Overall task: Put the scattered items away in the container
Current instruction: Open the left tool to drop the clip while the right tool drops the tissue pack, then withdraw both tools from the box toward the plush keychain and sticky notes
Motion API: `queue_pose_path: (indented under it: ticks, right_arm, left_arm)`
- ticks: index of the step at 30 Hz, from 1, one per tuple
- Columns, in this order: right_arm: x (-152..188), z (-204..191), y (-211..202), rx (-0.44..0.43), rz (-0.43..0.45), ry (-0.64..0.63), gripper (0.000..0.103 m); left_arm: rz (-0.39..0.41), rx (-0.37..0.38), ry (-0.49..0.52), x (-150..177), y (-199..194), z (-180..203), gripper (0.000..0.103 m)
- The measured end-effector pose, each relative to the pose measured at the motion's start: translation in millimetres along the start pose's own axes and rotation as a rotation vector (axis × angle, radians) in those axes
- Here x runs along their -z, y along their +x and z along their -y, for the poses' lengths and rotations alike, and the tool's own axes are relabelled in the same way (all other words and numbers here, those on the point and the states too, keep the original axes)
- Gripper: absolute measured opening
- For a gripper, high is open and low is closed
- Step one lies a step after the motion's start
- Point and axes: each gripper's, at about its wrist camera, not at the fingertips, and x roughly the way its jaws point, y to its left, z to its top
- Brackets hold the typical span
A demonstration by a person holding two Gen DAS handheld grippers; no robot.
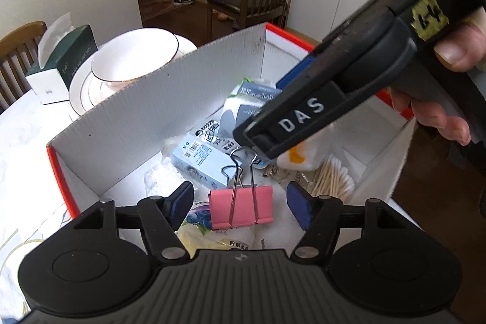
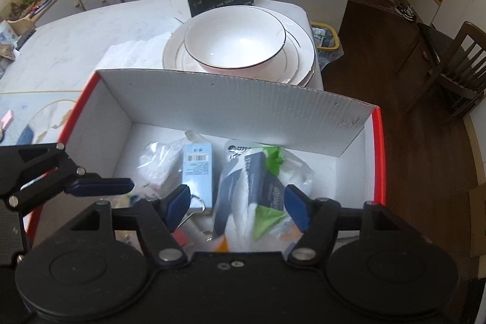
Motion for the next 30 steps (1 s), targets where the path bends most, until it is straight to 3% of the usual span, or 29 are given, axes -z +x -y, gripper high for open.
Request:
queue_pose_path:
  ticks: [3, 22, 30]
  right_arm:
    - [4.3, 1.5, -9.9, -0.011, 0.017, 0.006, 0.074]
    - [37.1, -13.7, -67.4, -0.067, 0.124, 0.048, 0.082]
    - [42.1, -39.7, -73.5, -0.085, 0.13, 0.036, 0.09]
  left_arm:
    - [0.024, -0.003, -0.01, 1.6, -9.4, 0.4, 0.067]
    - [0.152, -0.042, -0.081, 16.0, -72.8, -6.6, 0.067]
    - [0.182, -0.049, -0.125, 35.5, -96.8, -21.7, 0.075]
